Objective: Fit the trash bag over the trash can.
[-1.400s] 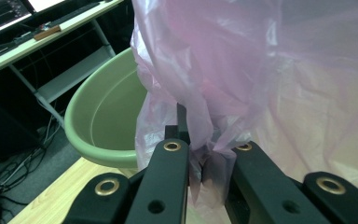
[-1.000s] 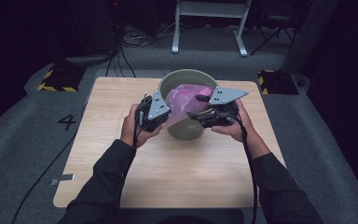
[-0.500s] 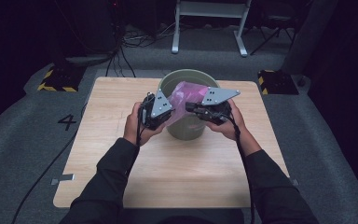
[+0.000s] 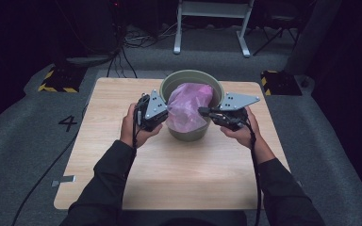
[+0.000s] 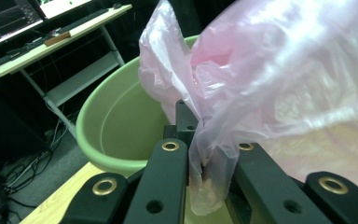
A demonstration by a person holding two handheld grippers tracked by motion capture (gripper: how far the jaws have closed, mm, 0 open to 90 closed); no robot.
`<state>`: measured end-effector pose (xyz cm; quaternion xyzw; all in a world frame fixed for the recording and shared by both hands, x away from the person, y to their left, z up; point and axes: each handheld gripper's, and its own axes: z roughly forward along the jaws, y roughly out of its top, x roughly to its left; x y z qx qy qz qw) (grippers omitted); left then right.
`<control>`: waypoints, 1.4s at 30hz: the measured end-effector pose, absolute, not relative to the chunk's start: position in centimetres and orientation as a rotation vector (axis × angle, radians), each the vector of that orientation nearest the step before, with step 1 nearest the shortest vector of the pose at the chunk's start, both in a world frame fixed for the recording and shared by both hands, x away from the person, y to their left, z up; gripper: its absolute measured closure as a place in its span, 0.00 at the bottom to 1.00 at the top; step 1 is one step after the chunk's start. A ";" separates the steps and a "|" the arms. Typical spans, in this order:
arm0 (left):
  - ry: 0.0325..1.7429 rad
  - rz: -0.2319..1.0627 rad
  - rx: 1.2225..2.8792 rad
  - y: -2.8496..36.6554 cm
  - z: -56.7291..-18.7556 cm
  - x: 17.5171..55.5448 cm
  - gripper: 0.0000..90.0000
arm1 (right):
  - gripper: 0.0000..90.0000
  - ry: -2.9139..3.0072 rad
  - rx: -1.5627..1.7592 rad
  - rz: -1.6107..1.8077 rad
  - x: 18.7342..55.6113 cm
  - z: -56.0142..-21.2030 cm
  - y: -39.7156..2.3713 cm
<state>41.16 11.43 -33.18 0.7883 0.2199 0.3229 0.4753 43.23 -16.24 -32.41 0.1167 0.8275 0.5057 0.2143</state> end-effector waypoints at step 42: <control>0.677 0.794 1.960 17.2 -36.4 41.8 0.97 | 1.00 2.206 0.686 1.374 45.3 -34.6 -24.7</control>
